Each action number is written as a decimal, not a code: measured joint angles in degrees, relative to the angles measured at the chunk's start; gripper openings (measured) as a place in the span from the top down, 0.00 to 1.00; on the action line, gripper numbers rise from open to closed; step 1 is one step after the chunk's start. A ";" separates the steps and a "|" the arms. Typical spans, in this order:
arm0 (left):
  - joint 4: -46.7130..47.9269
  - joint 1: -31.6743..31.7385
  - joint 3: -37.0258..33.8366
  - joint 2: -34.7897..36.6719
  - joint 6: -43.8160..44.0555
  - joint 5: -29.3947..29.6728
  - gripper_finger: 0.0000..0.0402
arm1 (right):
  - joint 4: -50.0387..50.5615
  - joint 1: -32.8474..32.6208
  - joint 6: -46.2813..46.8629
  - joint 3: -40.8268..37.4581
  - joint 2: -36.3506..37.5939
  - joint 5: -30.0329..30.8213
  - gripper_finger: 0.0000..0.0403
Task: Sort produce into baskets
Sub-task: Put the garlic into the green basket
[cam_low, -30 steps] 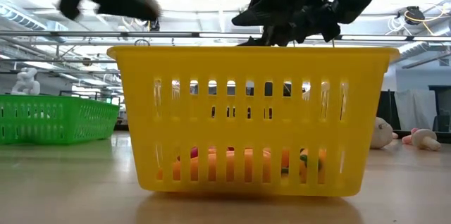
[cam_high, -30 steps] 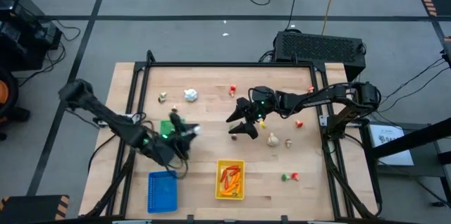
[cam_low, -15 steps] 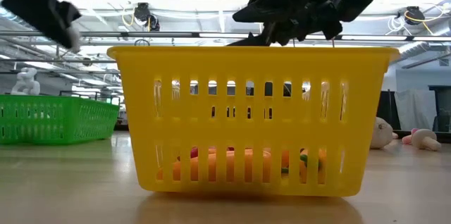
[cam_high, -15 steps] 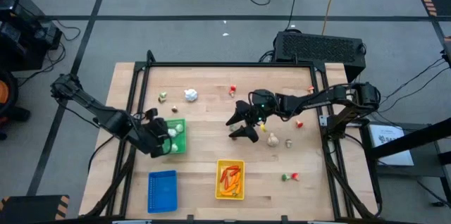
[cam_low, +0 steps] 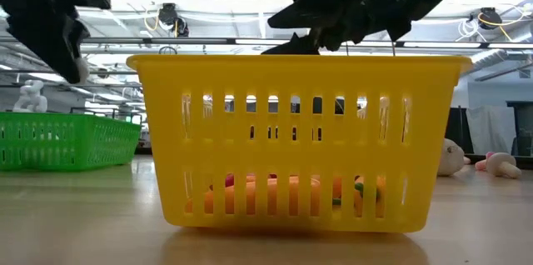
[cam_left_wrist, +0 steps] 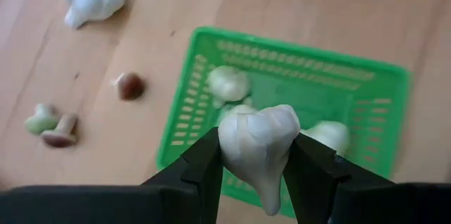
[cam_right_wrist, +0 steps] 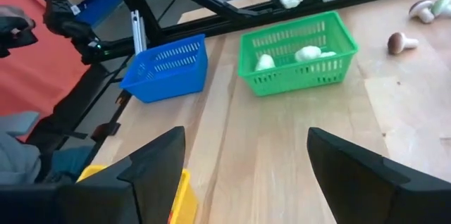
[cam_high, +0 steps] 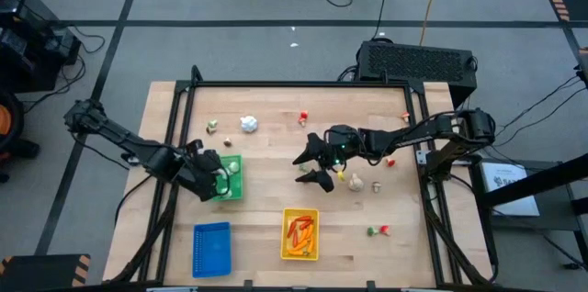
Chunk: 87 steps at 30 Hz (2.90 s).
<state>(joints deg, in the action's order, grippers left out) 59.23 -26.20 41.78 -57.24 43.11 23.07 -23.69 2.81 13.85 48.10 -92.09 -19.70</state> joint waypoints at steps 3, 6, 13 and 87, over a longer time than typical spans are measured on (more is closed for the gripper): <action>0.16 2.77 -0.02 -1.51 -1.31 -2.36 0.67 | 0.94 0.05 -0.02 0.00 0.02 0.13 0.28; -0.12 4.92 -0.02 -2.80 -3.39 -6.66 0.67 | 1.48 0.06 -0.20 0.00 0.02 0.15 0.28; -0.25 8.45 -0.02 -5.62 -8.81 -7.52 0.67 | 2.79 0.06 -0.24 0.00 0.02 0.13 0.28; -32.79 25.71 0.09 -1.34 -45.10 -12.41 0.48 | 69.51 -9.49 40.23 0.07 21.18 7.96 0.28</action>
<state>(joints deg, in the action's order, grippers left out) 26.44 -0.49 41.87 -58.59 -1.99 10.67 45.82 -6.68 54.08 48.16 -70.91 -11.74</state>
